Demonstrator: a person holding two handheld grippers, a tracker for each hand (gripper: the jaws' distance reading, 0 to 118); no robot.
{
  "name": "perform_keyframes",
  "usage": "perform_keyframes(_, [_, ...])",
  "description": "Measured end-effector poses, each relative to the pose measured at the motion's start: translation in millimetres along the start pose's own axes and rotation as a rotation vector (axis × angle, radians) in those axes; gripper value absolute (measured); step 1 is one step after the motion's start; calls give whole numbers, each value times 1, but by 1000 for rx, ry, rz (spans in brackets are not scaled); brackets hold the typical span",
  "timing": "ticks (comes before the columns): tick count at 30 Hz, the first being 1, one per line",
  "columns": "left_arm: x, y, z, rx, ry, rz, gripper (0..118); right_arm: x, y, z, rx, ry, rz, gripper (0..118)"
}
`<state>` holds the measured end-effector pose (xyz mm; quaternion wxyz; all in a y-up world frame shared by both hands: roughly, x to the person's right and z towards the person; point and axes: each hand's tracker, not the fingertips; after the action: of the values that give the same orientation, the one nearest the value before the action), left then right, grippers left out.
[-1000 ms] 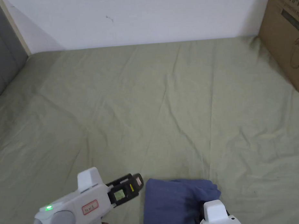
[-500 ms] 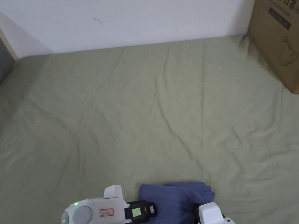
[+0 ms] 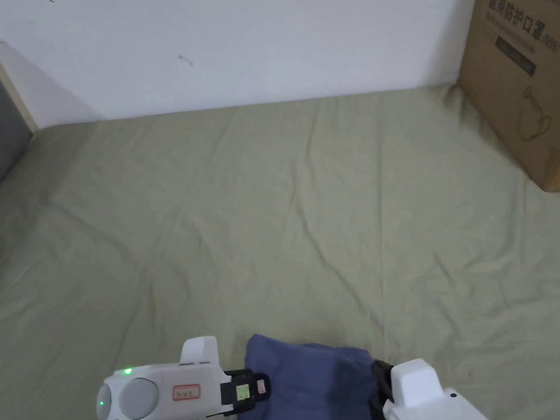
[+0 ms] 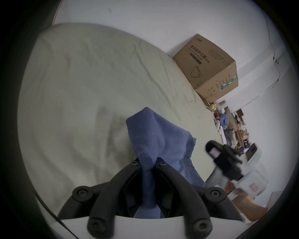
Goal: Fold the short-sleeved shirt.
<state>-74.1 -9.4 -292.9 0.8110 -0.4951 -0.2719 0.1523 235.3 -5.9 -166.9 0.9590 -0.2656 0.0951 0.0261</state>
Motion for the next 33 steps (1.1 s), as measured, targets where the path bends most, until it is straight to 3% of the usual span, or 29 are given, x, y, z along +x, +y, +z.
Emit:
perform_keyframes(4, [-52,29,40,31,98,-71,10,6,24,10,72,-16,2,0])
perform_keyframes(11, [-143,69,135,35,432,-34,10,11,56,10,140,-48,-9,0])
perform_keyframes(19, [-251,92,202,-23,689,33,10,5,86,-4,177,-79,2,0])
perform_keyframes(23, [-282,84,194,-64,670,85,10,7,90,-14,179,-96,6,0])
perform_keyframes(24, [-280,84,187,-51,569,52,10,8,90,-16,177,-96,7,0])
perform_keyframes(25, [-281,81,183,-52,585,46,12,9,90,-18,172,-99,8,0])
perform_keyframes(27, [-290,84,179,-55,599,37,22,9,91,-20,160,-110,7,0])
perform_keyframes(29, [-292,83,177,-45,619,106,25,10,91,-19,157,-116,1,0])
perform_keyframes(30, [-292,83,177,-37,636,125,34,11,91,-18,159,-120,0,0])
perform_keyframes(33, [-275,78,185,63,660,108,81,13,96,-10,167,-126,5,0])
